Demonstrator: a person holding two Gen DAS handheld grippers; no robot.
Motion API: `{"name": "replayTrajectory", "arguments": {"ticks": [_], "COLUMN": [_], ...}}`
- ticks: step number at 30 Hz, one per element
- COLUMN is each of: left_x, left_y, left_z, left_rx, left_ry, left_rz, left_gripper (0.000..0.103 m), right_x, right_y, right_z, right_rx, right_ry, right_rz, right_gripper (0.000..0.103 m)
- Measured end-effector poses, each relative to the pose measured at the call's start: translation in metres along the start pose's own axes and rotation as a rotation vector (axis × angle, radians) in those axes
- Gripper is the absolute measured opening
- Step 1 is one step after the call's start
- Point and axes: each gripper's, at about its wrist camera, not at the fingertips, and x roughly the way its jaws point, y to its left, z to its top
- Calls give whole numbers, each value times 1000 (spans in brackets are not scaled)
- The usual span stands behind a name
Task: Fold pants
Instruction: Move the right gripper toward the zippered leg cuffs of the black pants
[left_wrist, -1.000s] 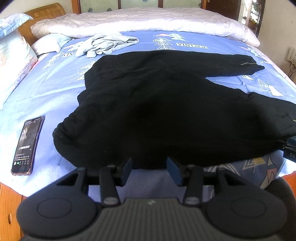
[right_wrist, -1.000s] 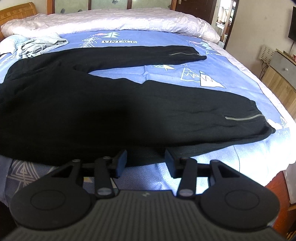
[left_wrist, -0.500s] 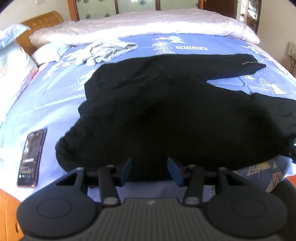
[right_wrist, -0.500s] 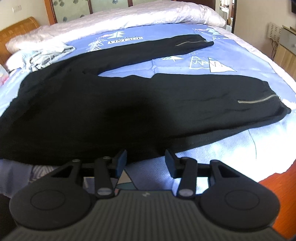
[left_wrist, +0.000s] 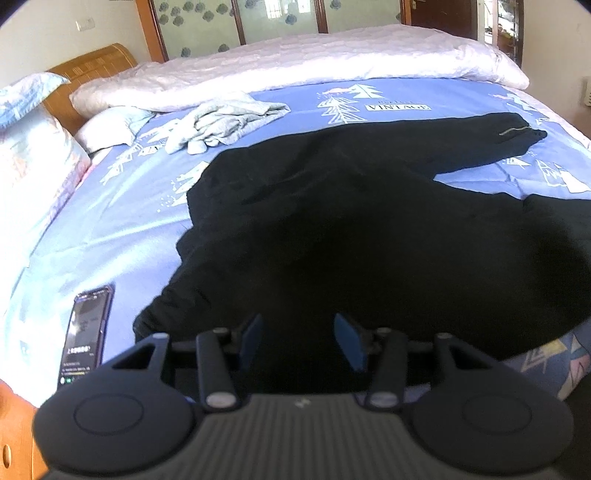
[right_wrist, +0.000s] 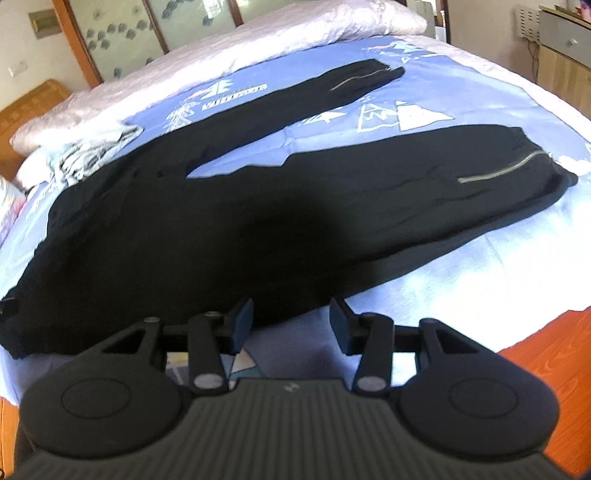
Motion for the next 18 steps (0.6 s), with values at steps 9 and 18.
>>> {"name": "replayTrajectory", "arguments": {"ticks": [9,18], "left_x": [12,24], "left_y": [6,0], "left_z": [1,-2], "left_rx": [22,83], "left_ry": [9,8], "left_rz": [49,114], "left_gripper": [46,46], "right_x": [-8,-10], "right_y": [-63,-80], "right_z": [8,2], "right_rx": [249,362], "right_ry": [-53,-50], "right_rz": [-18,15], "right_gripper": [48,47]}}
